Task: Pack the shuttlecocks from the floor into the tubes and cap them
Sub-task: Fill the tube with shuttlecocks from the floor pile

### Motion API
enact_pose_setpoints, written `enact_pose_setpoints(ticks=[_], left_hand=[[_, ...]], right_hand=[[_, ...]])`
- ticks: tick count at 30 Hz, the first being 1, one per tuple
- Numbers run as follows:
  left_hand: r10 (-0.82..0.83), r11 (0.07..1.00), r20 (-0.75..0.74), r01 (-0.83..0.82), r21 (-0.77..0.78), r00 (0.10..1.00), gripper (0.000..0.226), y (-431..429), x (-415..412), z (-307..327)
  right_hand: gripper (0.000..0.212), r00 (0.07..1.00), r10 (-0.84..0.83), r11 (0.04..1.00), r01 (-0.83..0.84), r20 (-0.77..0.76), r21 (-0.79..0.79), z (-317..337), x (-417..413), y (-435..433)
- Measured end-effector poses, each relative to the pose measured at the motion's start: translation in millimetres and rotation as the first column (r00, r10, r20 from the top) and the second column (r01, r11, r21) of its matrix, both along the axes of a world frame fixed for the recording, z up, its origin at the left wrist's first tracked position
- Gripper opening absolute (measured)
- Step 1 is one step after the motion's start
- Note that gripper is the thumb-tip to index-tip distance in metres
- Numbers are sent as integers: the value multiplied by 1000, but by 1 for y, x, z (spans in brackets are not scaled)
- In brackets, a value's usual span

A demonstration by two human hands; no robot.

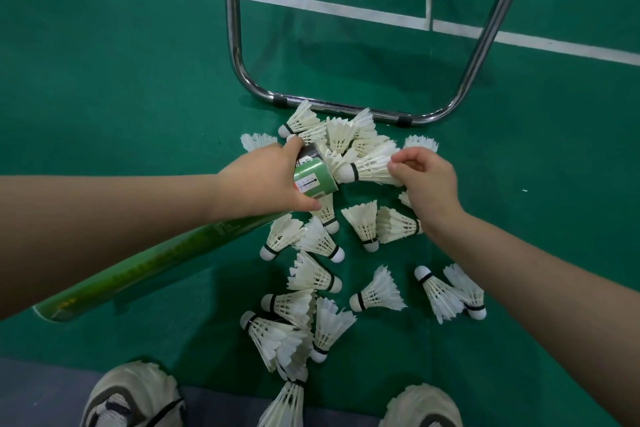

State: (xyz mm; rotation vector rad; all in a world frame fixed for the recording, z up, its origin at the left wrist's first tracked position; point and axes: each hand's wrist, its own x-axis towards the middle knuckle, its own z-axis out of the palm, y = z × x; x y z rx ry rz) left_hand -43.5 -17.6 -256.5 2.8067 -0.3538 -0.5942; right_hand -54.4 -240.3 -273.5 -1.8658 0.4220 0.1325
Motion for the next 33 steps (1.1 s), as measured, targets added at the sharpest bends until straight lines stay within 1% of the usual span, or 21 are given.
enact_pose_setpoints(ticks=[4, 7, 9, 14, 15, 16, 18, 19, 21, 23, 25, 26, 27, 28, 30, 31, 32, 33], left_hand=[[-25, 1000, -5, 25, 17, 1000, 89, -5, -3, -1], [-34, 999, -25, 34, 20, 999, 89, -9, -8, -1], [-39, 999, -27, 39, 17, 999, 87, -12, -10, 2], [-36, 999, -10, 36, -8, 999, 83, -18, -12, 9], [-40, 999, -6, 40, -13, 999, 83, -19, -13, 10], [-46, 999, -1, 46, -16, 999, 82, -19, -13, 11], [-63, 998, 7, 63, -14, 998, 81, -21, -15, 12], [-72, 997, 10, 72, -11, 997, 81, -21, -17, 13], [-78, 997, 8, 78, -19, 997, 82, -22, -19, 15], [-81, 996, -9, 81, -27, 997, 81, -21, -23, 15], [-89, 996, -21, 89, -25, 996, 80, -19, -27, 13], [-91, 996, -24, 90, -25, 996, 80, -19, -27, 13], [-87, 996, -22, 86, -28, 996, 80, -19, -26, 12], [-76, 997, -15, 76, -34, 997, 79, -19, -23, 12], [-49, 998, 9, 49, -40, 999, 80, -19, -16, 13], [-42, 998, 13, 42, -37, 999, 82, -19, -15, 13], [-41, 999, 8, 41, -33, 999, 84, -19, -14, 12], [-46, 999, -5, 46, -27, 999, 85, -18, -14, 10]], right_hand=[[21, 992, 74, 997, -78, 105, 28, 14, -12, 6], [22, 983, 119, 991, -125, 138, 38, 22, -18, 9], [21, 976, 184, 979, -192, 118, 65, 26, -21, 14], [13, 937, 350, 914, -345, 14, 213, 32, -24, 22], [12, 915, 403, 888, -386, -18, 249, 32, -24, 21], [16, 881, 470, 855, -438, -56, 276, 32, -23, 19], [36, 798, 591, 780, -527, -122, 337, 32, -20, 18], [41, 765, 626, 749, -539, -148, 385, 32, -19, 19], [41, 709, 681, 693, -545, -182, 472, 31, -16, 20], [44, 649, 731, 650, -570, -210, 503, 30, -14, 22], [57, 583, 777, 611, -610, -236, 505, 25, -13, 26], [58, 581, 776, 615, -617, -243, 491, 23, -13, 30], [55, 617, 751, 645, -606, -238, 466, 23, -12, 33], [48, 690, 690, 703, -566, -220, 431, 22, -10, 35], [28, 867, 467, 854, -391, -174, 344, 20, -2, 32], [22, 927, 345, 913, -294, -149, 283, 17, 3, 27], [19, 957, 263, 953, -237, -126, 187, 13, 8, 20], [19, 963, 246, 969, -242, -113, 48, 7, 12, 12]])
